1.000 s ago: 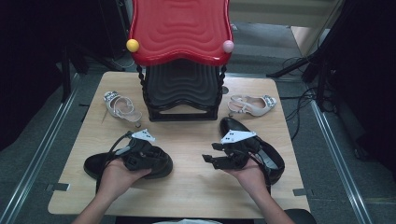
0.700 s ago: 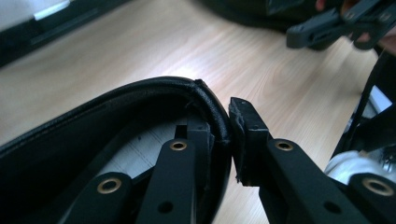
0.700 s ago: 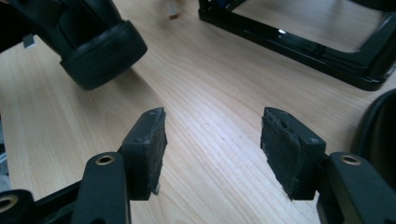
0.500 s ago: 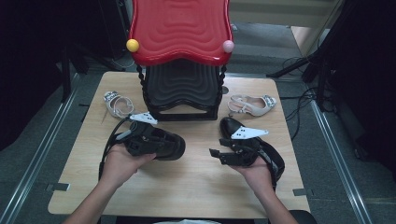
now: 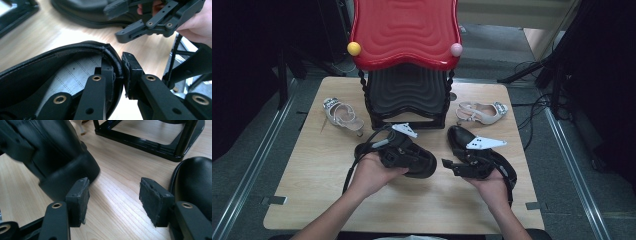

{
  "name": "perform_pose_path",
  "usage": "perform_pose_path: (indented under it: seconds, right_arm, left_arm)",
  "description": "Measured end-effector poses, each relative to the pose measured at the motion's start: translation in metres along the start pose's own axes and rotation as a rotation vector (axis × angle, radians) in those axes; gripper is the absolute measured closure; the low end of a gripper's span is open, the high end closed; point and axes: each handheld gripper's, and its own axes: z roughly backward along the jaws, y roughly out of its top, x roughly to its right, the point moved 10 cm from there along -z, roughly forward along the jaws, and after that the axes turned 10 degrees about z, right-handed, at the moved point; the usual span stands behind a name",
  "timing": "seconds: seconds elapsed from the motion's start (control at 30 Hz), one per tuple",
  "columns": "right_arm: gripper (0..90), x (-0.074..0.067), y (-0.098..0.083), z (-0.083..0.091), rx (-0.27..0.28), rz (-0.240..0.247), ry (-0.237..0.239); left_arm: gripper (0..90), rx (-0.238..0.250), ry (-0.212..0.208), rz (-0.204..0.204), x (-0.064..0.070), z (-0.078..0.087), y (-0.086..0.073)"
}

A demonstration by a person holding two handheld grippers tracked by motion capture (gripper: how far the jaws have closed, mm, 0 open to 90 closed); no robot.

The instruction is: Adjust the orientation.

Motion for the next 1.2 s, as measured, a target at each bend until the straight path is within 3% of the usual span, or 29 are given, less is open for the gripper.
perform_pose_path:
  seconds: [0.3,0.53,0.67,0.83,0.9,1.0,1.03,1.2]
  right_arm:
    - [42.2,0.003,-0.005,0.004,-0.005,-0.014,-0.018]
    - [45.7,0.0,-0.008,0.003,-0.015,-0.017,-0.005]
    - [46.8,-0.003,-0.009,0.003,-0.016,-0.017,0.001]
    - [47.2,-0.003,-0.01,0.002,-0.021,-0.017,0.001]
    - [47.1,-0.003,-0.01,0.002,-0.023,-0.014,0.004]
    - [47.3,-0.004,-0.01,0.002,-0.022,-0.019,0.011]
    - [49.7,-0.005,-0.009,0.002,-0.018,-0.02,0.019]
    - [52.4,-0.008,-0.008,0.001,-0.011,0.003,0.032]
  left_arm:
    - [80.4,-0.06,0.004,-0.008,0.0,-0.035,-0.003]
    - [79.4,-0.107,-0.004,-0.021,0.001,-0.051,-0.011]
    - [77.0,-0.107,-0.009,-0.033,0.002,-0.056,-0.013]
    - [72.3,-0.094,-0.023,-0.043,0.002,-0.049,-0.011]
    - [70.0,-0.056,-0.046,-0.04,0.005,-0.037,-0.005]
    - [65.8,-0.05,-0.047,-0.048,0.005,-0.028,-0.004]
    - [60.7,-0.041,-0.041,-0.052,0.004,-0.024,-0.004]
    - [57.9,-0.01,-0.01,-0.055,-0.006,-0.002,-0.007]
